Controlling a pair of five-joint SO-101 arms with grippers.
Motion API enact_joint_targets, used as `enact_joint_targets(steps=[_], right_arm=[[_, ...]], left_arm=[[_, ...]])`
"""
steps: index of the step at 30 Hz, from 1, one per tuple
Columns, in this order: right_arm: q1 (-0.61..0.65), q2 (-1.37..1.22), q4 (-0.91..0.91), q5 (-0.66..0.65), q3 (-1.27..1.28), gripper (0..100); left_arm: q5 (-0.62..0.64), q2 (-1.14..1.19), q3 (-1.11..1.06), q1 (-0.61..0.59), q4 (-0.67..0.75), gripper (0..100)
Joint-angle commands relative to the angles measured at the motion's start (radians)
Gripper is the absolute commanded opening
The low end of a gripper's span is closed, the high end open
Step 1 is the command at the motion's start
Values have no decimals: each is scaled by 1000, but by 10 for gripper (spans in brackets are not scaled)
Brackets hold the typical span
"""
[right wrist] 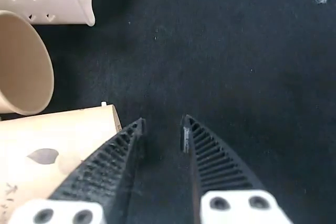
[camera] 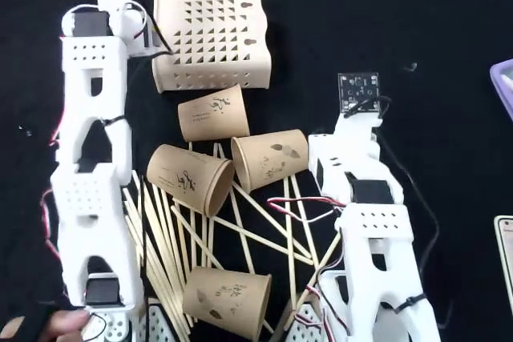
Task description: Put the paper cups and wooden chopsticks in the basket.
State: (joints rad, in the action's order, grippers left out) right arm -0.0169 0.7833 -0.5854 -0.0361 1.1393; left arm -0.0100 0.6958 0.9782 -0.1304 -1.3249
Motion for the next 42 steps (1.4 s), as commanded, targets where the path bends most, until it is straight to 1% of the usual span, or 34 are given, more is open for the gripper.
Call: enact_joint_targets(steps=[1, 7, 9, 14, 21, 24, 34, 38, 42], right_arm=[[-12, 1, 25, -11, -12, 123], [-12, 4, 25, -11, -10, 123], [-12, 4, 25, -11, -10, 123], [-12, 2, 25, -11, -7, 123], [-12, 1, 18, -11, -5, 123], [-12, 1, 17, -11, -5, 123], [-12, 1, 17, -11, -4, 123], [-11, 1, 17, -11, -4, 123], [-11, 1, 17, -11, -4, 123]], left_arm=[[9, 141, 211, -13, -5, 216], [3, 245, 400, -70, -160, 216], [3, 276, 440, -96, -186, 216], [3, 376, 510, -173, -184, 216], [3, 485, 684, -297, -184, 216], [5, 499, 687, -352, -167, 216], [11, 318, 687, -529, -183, 221], [14, 215, 685, -558, -198, 252], [98, 114, 684, -558, -210, 260]])
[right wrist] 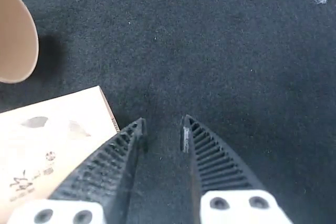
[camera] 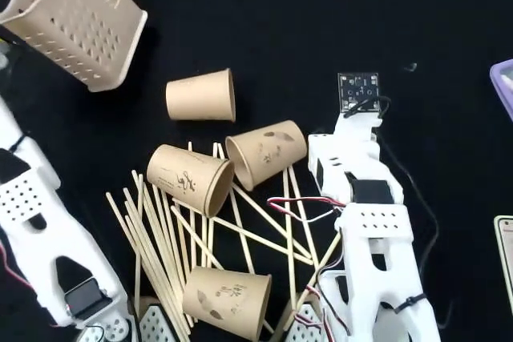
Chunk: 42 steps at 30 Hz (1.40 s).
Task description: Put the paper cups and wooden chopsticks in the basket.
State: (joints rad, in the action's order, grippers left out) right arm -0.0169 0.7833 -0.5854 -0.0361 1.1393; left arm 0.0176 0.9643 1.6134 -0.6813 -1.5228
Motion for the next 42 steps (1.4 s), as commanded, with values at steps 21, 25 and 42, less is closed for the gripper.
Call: enact_joint_targets(steps=[21, 25, 42], right_arm=[[-11, 5, 25, -11, 18, 123], [-11, 5, 25, -11, 18, 123], [-11, 5, 25, -11, 13, 123]], left_arm=[[230, -31, -19, 137, 239, 259], [244, 72, -68, 99, 496, 245], [140, 272, -81, 193, 276, 243]])
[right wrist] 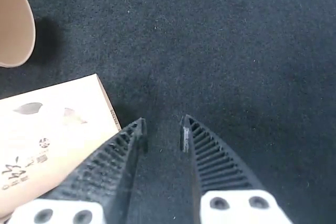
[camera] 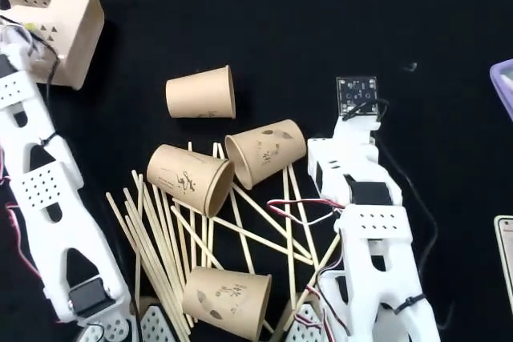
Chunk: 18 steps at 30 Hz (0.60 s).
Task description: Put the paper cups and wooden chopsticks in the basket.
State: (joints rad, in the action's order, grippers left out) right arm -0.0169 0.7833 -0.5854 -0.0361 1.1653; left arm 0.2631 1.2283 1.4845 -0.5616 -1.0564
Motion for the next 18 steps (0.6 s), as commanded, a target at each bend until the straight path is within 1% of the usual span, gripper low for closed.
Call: enact_joint_targets(steps=[1, 5, 9, 13, 16, 18], right_arm=[[-11, 5, 25, -11, -13, 123], [-11, 5, 25, -11, -13, 123], [-11, 5, 25, -11, -13, 123], [-11, 5, 25, -11, -13, 123], [-11, 5, 25, -11, -13, 123], [-11, 5, 25, -11, -13, 123]], left_arm=[[-133, 8, 68, 90, -242, 243], [-206, 14, 165, 156, -431, 243], [-244, 5, 180, 228, -563, 243], [-295, 3, 182, 283, -663, 241], [-324, -40, 180, 289, -701, 238], [-322, -89, 180, 278, -701, 238]])
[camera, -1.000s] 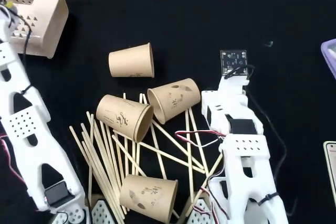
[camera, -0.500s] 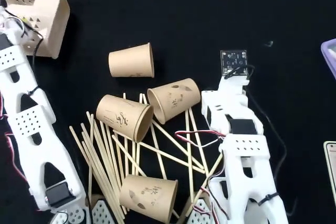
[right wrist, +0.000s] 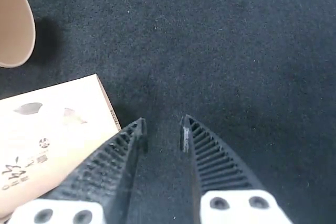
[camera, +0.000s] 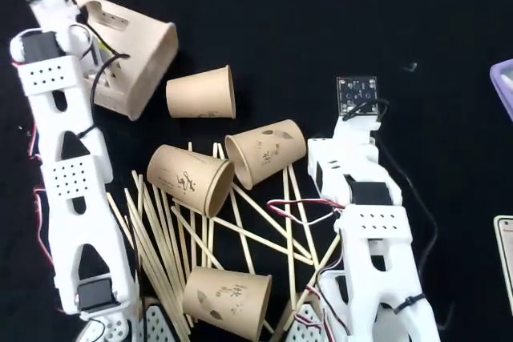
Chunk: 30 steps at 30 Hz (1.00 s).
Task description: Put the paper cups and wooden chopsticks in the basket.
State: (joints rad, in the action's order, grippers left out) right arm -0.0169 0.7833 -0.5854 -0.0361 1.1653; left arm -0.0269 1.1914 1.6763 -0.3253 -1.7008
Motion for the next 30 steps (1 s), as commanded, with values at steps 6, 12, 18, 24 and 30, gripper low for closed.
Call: enact_joint_targets(steps=[6, 12, 18, 24, 30], right_arm=[[-11, 5, 25, -11, -15, 123], [-11, 5, 25, -11, -13, 123], [-11, 5, 25, -11, -13, 123], [-11, 5, 25, -11, -10, 123], [-11, 5, 25, -11, -12, 123]], left_arm=[[-35, -226, -13, -1, -40, 243], [89, -242, -19, -173, 190, 246], [331, -127, -19, -311, 367, 260], [308, 20, -19, -321, 534, 259], [293, 75, -19, -306, 578, 259]])
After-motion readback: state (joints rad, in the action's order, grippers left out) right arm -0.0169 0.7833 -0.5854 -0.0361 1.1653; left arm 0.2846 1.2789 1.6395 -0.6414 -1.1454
